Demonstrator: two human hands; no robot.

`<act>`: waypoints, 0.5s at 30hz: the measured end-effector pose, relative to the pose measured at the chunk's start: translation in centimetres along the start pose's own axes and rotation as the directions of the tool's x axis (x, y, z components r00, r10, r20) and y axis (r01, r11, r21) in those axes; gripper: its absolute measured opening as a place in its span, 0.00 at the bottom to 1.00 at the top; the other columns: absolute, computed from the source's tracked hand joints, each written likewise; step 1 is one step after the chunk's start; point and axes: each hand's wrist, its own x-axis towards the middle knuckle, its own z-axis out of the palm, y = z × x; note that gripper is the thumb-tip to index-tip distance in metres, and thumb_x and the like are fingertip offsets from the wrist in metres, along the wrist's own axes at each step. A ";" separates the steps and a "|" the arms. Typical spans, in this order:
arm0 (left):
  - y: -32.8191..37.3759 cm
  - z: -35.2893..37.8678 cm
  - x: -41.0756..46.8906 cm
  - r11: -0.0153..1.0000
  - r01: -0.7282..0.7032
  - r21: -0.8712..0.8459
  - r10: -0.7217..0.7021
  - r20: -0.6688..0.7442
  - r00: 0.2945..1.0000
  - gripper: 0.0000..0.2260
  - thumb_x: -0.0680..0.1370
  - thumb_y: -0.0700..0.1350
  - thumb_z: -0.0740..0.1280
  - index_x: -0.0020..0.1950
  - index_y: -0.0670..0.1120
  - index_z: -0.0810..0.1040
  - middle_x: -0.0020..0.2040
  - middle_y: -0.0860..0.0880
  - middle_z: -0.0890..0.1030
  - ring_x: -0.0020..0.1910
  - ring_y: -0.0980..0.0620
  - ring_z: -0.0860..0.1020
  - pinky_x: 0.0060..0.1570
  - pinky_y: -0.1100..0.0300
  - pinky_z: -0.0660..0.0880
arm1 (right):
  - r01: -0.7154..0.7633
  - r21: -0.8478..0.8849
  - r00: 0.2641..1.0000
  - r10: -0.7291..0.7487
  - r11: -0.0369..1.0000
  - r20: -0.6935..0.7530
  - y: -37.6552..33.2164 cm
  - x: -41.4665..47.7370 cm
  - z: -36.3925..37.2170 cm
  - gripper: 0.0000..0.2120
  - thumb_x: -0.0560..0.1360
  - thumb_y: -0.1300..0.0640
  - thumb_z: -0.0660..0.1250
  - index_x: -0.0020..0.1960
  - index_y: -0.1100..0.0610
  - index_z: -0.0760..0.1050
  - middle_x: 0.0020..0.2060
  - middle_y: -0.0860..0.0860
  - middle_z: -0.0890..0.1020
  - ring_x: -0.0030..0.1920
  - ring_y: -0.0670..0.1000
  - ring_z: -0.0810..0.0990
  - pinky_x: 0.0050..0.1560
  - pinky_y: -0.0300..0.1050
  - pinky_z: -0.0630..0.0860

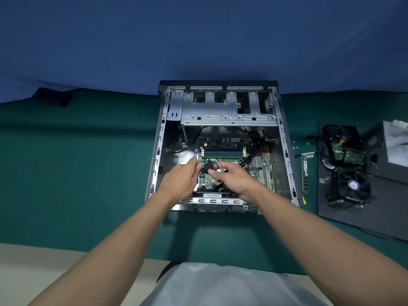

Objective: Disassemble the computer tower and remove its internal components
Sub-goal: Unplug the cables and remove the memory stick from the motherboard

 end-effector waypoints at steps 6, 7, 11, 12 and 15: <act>0.9 0.3 -0.3 0.989 0.006 0.150 0.004 -0.067 0.998 0.11 0.83 0.54 0.46 0.47 0.50 0.59 0.32 0.53 0.69 0.34 0.43 0.71 0.34 0.52 0.64 | -0.019 0.045 1.000 0.018 0.999 0.015 0.1 -0.1 -0.2 0.04 0.76 0.50 0.69 0.47 0.51 0.78 0.47 0.48 0.82 0.52 0.51 0.79 0.46 0.44 0.70; 1.1 0.3 -0.2 0.986 0.031 0.165 -0.020 -0.069 0.997 0.12 0.83 0.55 0.46 0.46 0.49 0.60 0.33 0.51 0.71 0.35 0.42 0.71 0.34 0.52 0.64 | -0.018 0.040 1.000 0.018 0.999 0.013 0.1 -0.1 -0.2 0.04 0.76 0.50 0.68 0.46 0.50 0.78 0.47 0.48 0.81 0.51 0.50 0.79 0.46 0.44 0.70; 1.4 0.1 -0.3 0.990 0.055 0.130 -0.048 -0.060 0.997 0.15 0.83 0.57 0.45 0.46 0.49 0.62 0.40 0.45 0.79 0.40 0.39 0.75 0.37 0.50 0.67 | -0.019 0.082 1.000 0.017 0.996 0.019 0.3 0.0 -0.3 0.06 0.76 0.51 0.68 0.46 0.53 0.77 0.44 0.48 0.81 0.47 0.49 0.78 0.44 0.44 0.70; 1.4 0.0 -0.4 0.993 0.041 0.108 -0.036 -0.048 0.998 0.14 0.83 0.57 0.45 0.47 0.50 0.63 0.41 0.46 0.79 0.40 0.39 0.75 0.38 0.50 0.68 | -0.030 0.113 0.999 0.028 0.993 0.019 0.3 0.0 -0.4 0.06 0.76 0.51 0.68 0.48 0.54 0.77 0.43 0.49 0.81 0.45 0.50 0.78 0.43 0.43 0.70; 1.4 -0.3 -0.6 0.998 0.002 0.067 -0.002 -0.003 1.000 0.11 0.83 0.55 0.47 0.52 0.52 0.65 0.43 0.49 0.81 0.41 0.42 0.76 0.40 0.49 0.71 | -0.069 0.181 0.997 0.064 0.981 0.033 0.4 0.0 -0.6 0.08 0.76 0.51 0.68 0.51 0.55 0.77 0.39 0.49 0.79 0.37 0.49 0.72 0.35 0.41 0.65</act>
